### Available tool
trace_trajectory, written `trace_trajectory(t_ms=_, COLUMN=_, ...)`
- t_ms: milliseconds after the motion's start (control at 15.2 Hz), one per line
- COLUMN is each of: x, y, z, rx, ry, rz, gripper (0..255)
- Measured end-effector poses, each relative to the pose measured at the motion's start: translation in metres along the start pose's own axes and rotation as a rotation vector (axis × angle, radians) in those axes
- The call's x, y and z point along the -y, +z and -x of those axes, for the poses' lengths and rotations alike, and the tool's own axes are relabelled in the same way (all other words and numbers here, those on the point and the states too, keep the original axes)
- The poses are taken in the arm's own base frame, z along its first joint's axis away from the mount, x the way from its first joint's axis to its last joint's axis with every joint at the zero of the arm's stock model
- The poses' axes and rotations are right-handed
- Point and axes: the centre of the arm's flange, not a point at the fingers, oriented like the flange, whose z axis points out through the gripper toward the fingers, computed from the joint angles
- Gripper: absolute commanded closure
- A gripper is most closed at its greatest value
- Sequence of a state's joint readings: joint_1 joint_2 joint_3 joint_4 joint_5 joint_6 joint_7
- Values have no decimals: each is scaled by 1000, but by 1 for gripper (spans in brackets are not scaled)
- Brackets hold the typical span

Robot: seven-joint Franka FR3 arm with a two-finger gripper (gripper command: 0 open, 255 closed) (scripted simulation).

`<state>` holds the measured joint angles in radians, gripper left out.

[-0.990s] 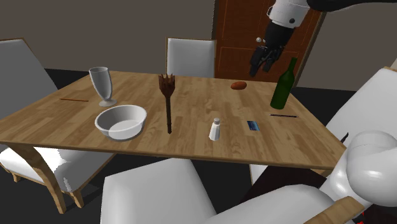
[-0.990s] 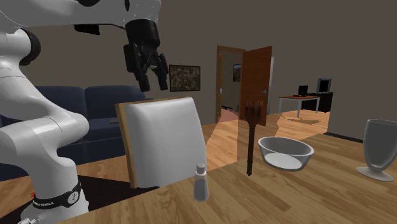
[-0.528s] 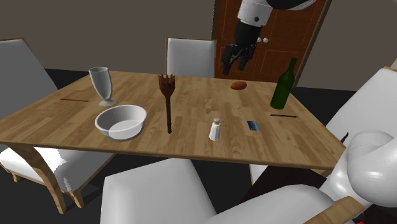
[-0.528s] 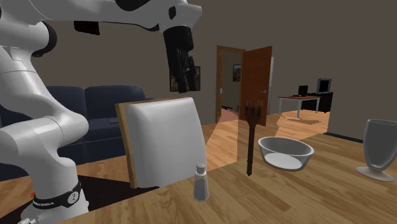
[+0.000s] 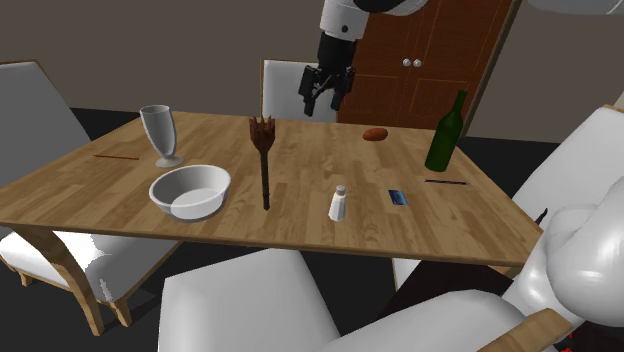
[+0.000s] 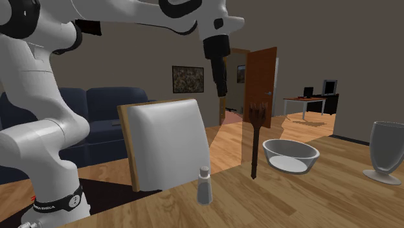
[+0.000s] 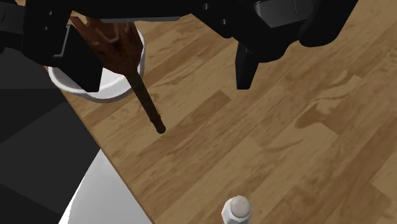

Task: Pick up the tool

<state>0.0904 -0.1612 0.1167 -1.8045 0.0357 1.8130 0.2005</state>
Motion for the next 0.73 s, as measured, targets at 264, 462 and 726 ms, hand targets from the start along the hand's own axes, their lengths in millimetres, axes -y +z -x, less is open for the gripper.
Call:
trace_trajectory(t_ms=264, x=29, y=13, z=-45, rx=13, ry=-13, rz=-18, gripper=0)
trace_trajectory(t_ms=462, x=54, y=21, z=-79, rx=24, ry=-24, rz=-32, gripper=0)
trace_trajectory(t_ms=726, x=78, y=34, z=-113, rx=36, ry=-36, rz=-48, gripper=0)
